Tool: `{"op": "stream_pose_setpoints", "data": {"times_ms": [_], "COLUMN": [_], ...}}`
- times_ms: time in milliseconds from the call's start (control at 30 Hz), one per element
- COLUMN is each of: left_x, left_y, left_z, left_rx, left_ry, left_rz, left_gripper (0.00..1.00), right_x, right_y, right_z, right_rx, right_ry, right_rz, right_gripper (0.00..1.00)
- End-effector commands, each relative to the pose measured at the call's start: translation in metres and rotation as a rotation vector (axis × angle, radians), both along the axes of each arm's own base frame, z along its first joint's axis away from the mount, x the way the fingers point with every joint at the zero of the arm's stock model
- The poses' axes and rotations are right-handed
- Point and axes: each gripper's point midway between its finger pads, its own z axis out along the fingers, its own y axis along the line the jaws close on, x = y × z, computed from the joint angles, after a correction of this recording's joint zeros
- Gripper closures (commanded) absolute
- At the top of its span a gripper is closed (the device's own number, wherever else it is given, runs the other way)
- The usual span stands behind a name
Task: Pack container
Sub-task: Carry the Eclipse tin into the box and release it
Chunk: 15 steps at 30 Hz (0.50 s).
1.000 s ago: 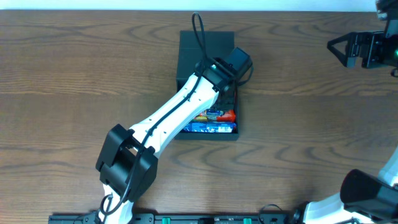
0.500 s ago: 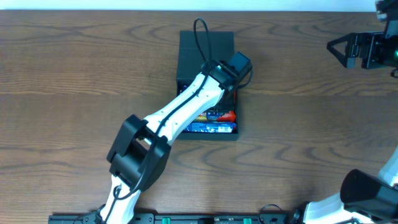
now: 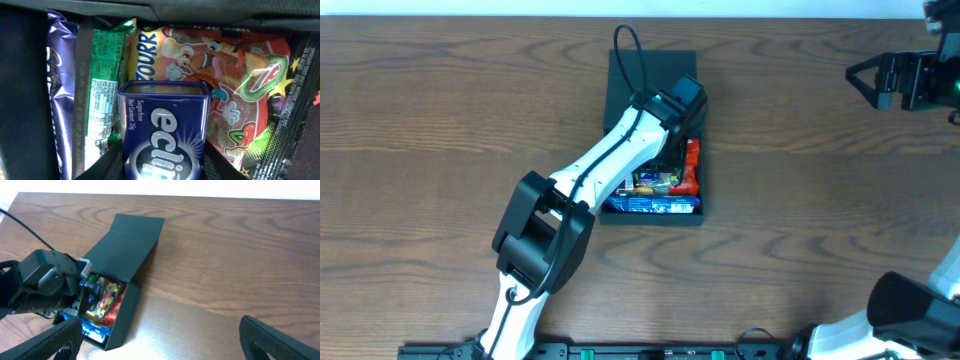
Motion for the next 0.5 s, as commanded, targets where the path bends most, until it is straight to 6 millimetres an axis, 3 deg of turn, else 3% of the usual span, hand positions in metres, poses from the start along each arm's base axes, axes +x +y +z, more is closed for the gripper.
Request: {"op": "stream_pose_setpoints", "data": {"times_ms": [0,233,400,467], "left_x": [0.001,-0.007,-0.011,-0.015], "left_y": [0.002,-0.006,-0.004,-0.001], "left_z": [-0.004,0.0,0.014,0.021], "left_rx": [0.023,-0.022,-0.031,-0.031], "left_ry": [0.003,0.039,0.038,0.04], "left_rz": [-0.045,-0.131,-0.135,-0.135], "left_gripper": [0.63,0.51,0.3,0.3], "right_x": [-0.006,-0.006,-0.006,-0.006], "right_y": [0.001,0.001,0.001,0.001], "right_z": [0.007,0.007,0.007,0.007], "right_rx": [0.006,0.007,0.006,0.006], "right_ry": [-0.017,-0.016,-0.017,-0.017], "right_rz": [-0.005,-0.005,-0.005,-0.005], "right_gripper": [0.01,0.01,0.01,0.01]}}
